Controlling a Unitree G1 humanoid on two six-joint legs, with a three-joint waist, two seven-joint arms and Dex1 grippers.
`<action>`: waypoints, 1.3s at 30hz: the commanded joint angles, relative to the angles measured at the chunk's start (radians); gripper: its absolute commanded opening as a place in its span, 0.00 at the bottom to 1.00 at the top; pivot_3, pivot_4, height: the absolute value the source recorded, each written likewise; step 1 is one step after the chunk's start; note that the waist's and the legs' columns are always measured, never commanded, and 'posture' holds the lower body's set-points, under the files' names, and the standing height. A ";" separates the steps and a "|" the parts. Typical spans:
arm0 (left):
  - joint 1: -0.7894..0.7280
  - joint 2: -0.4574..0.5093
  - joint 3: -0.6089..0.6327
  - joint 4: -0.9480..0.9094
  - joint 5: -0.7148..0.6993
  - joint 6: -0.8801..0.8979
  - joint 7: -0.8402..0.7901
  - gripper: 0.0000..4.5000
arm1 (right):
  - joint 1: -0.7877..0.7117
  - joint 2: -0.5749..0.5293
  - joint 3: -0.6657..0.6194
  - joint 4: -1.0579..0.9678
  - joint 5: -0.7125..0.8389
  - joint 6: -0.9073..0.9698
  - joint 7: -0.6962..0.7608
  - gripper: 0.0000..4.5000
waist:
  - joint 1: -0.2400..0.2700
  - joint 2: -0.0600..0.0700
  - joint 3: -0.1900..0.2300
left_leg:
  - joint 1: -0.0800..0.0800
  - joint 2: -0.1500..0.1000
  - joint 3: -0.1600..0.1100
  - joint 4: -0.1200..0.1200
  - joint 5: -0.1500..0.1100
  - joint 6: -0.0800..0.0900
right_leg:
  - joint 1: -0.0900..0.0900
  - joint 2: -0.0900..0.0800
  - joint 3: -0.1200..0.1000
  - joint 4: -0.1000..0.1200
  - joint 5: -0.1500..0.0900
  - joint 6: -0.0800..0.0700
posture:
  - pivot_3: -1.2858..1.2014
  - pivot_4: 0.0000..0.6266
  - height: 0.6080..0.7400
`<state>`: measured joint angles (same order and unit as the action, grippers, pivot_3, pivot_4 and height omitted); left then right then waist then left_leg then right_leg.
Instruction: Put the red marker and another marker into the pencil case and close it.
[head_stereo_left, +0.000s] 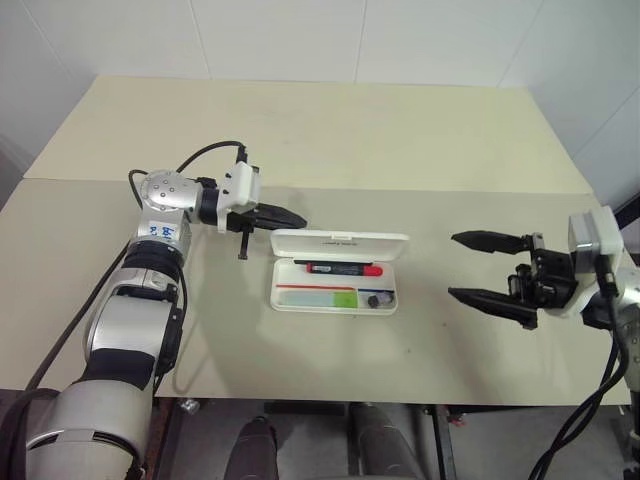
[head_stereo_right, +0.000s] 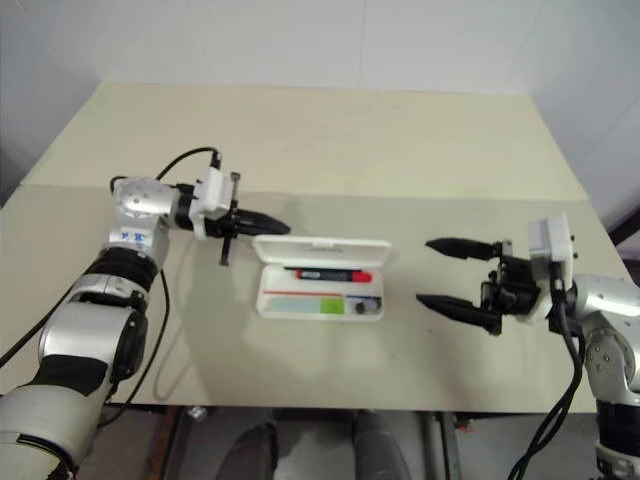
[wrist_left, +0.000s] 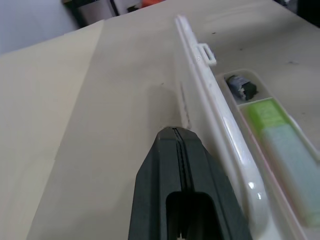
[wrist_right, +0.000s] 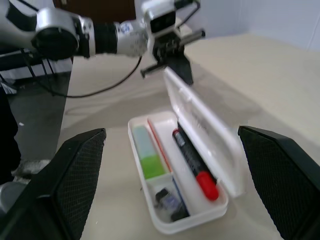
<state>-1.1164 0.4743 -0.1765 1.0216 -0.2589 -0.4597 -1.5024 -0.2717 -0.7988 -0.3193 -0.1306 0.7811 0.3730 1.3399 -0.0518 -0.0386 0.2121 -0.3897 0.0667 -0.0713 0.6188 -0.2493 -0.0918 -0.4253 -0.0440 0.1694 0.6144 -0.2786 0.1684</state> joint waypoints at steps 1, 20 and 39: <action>0.012 0.016 -0.071 -0.082 -0.080 0.005 -0.112 0.00 | -0.033 -0.023 -0.025 0.039 0.016 -0.016 0.046 1.00 | -0.001 0.000 0.000 | 0.000 0.000 0.000 0.000 0.000 0.000 | 0.000 0.000 0.000 0.000 0.000 0.000 | 0.52 0.24 1.00; 0.060 -0.004 -0.340 -0.099 -0.026 -0.231 -0.112 0.00 | -0.066 0.010 0.002 0.098 -0.036 -0.075 0.089 1.00 | -0.003 0.000 0.000 | 0.000 0.000 0.000 0.004 0.000 0.000 | 0.000 0.000 0.001 0.001 0.000 0.000 | 0.52 0.24 1.00; 0.060 -0.106 -0.048 0.004 -0.083 -0.221 -0.073 0.00 | -0.111 0.031 0.026 0.117 -0.070 -0.110 0.075 1.00 | -0.002 0.000 0.000 | 0.000 0.000 0.000 0.010 0.000 0.000 | 0.007 0.000 0.001 -0.005 0.000 -0.001 | 0.52 0.24 1.00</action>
<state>-1.0498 0.3628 -0.2782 1.0479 -0.2904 -0.7162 -1.5021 -0.3757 -0.7442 -0.2784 0.0002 0.7020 0.2656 1.4065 -0.0541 -0.0382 0.2123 -0.3892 0.0664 -0.0713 0.6286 -0.2495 -0.0915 -0.4184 -0.0441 0.1703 0.6099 -0.2789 0.1675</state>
